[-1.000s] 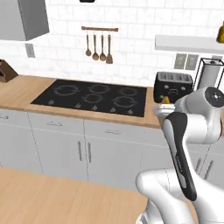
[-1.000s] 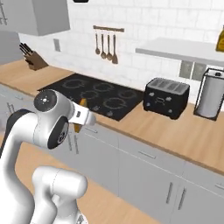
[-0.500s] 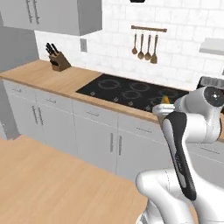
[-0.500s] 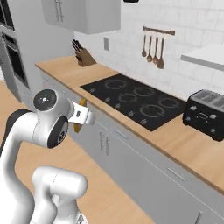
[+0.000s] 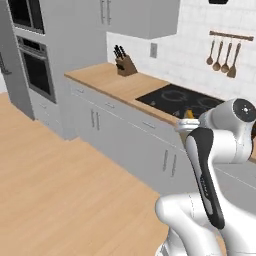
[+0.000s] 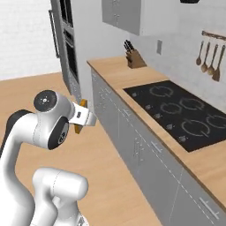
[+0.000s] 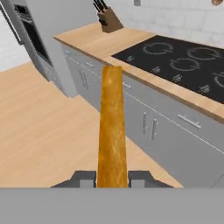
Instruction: Start the toaster. Once the lever pops up, take the bread to the plate on the dining counter.
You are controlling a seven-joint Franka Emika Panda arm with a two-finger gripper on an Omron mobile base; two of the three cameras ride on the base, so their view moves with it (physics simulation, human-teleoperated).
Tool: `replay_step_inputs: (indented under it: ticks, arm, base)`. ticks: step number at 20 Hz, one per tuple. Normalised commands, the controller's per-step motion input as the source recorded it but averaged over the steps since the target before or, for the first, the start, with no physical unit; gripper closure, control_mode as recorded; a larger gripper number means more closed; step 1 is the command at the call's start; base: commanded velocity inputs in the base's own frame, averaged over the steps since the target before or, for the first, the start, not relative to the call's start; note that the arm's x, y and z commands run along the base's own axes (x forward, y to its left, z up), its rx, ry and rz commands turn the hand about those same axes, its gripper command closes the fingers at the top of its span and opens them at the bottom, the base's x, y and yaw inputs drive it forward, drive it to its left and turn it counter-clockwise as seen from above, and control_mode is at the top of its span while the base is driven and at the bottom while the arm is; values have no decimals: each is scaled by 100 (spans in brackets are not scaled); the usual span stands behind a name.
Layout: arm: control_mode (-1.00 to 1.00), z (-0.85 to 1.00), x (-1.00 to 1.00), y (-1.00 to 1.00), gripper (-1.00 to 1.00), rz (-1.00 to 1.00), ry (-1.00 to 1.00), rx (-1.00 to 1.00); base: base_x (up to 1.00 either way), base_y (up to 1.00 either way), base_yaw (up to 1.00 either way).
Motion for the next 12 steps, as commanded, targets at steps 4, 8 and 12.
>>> replay_step_inputs:
  ticks: [4,8,12]
  arm:
    - [100,0,0,0,100,0,0,0]
    - [100,0,0,0,100,0,0,0]
    - [100,0,0,0,100,0,0,0]
  base:
    - [-9,0,48]
    - [-34,0,52]
    - [-34,0,58]
